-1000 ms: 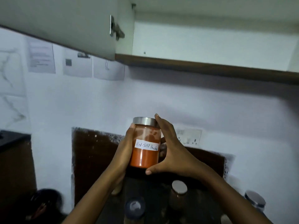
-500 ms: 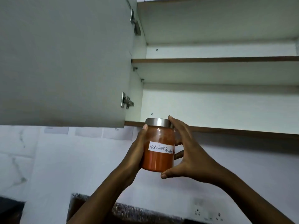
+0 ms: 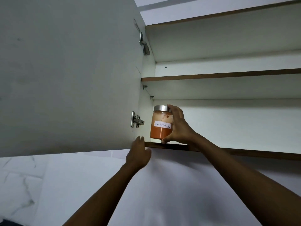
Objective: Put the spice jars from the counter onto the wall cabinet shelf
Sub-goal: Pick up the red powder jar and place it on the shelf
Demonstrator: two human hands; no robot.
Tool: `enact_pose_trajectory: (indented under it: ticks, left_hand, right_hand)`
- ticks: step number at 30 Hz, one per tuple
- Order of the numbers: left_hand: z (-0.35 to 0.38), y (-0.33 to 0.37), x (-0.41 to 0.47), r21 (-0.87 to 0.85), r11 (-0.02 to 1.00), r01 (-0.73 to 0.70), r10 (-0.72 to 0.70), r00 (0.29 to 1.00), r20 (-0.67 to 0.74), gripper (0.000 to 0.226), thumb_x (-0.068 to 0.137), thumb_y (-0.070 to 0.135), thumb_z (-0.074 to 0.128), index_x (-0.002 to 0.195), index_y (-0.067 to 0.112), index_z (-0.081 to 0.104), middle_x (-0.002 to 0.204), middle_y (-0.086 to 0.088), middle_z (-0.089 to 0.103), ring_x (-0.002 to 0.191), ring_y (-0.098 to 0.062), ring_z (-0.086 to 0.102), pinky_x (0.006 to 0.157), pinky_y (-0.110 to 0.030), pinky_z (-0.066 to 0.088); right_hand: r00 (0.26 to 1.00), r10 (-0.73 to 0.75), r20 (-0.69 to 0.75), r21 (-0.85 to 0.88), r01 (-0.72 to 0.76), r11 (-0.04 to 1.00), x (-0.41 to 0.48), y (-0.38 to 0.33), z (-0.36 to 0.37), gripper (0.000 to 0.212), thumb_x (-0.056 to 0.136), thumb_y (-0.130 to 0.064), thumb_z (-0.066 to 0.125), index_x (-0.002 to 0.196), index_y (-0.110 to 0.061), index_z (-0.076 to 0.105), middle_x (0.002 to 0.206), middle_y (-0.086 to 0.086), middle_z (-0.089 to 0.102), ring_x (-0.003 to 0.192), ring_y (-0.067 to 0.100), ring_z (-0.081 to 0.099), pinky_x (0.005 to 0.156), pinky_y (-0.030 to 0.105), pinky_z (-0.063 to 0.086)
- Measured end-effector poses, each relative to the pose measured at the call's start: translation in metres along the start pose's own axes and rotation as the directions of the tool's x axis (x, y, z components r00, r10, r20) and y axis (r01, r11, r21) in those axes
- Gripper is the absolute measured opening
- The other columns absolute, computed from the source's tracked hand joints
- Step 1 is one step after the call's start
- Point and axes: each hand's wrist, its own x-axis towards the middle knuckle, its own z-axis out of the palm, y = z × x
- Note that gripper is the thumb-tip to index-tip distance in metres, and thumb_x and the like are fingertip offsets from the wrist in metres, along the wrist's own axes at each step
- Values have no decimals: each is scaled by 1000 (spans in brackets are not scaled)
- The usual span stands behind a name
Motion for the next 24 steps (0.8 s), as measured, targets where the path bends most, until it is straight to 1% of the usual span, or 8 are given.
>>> enact_pose_trajectory:
  ticks: [2,3,6,10,15,18,21,24]
  left_hand:
    - [12,-13,0,239,971,8,-46,987,153,73,97,27,45,149,9,-2,158,-13,-9,146,-28,-7,117,-45,6]
    - [16,-16,0,322,947,2,-68,978,195,78,96,31,45,149,9,-9,157,-14,-17,145,-28,-13,116,-48,0]
    - [29,-23,0,464,885,-37,-68,976,208,88,94,42,45,147,9,-18,152,-18,-28,142,-30,-23,113,-51,-10]
    - [41,-34,-4,557,826,-85,5,990,143,98,90,45,49,145,6,-21,150,-21,-30,140,-34,-26,114,-48,-10]
    - [50,-39,-7,609,788,-91,46,995,89,107,84,48,56,145,6,-22,150,-21,-30,140,-36,-25,117,-44,-6]
    - [56,-40,-5,610,789,-75,43,997,66,111,82,52,57,145,6,-22,150,-22,-30,140,-36,-25,117,-43,-6]
    - [58,-44,-3,615,785,-71,44,997,60,113,80,55,59,145,8,-21,151,-21,-30,141,-36,-24,117,-43,-4]
    - [58,-46,-2,617,784,-68,48,998,49,115,79,57,59,145,8,-21,151,-20,-30,141,-35,-24,118,-42,-3]
  right_hand:
    - [999,26,41,-35,-25,999,11,13,13,126,47,-10,90,144,-21,10,148,3,7,131,26,30,98,33,43]
    - [998,36,57,-55,-33,998,15,19,20,127,47,-12,90,144,-22,9,148,3,6,131,27,30,97,34,44]
    - [995,73,64,-82,-68,994,27,32,36,129,47,-13,90,145,-24,7,150,0,1,131,28,31,96,33,43]
    - [986,127,104,-32,-124,992,45,41,50,128,50,-7,87,146,-23,3,153,3,-5,136,29,25,102,35,39]
    - [992,112,65,8,-113,994,59,50,69,114,60,-6,81,145,-20,7,153,9,0,133,30,29,96,30,38]
    - [992,116,54,-12,-116,993,64,50,80,115,59,-9,82,146,-23,7,154,6,-2,130,32,35,98,37,43]
    - [989,138,55,-60,-135,989,63,48,85,117,61,-15,81,147,-28,2,156,4,-8,130,36,36,99,47,44]
    - [985,163,63,-47,-161,986,55,44,85,122,67,-13,80,147,-29,-11,155,5,-23,137,36,29,103,44,40]
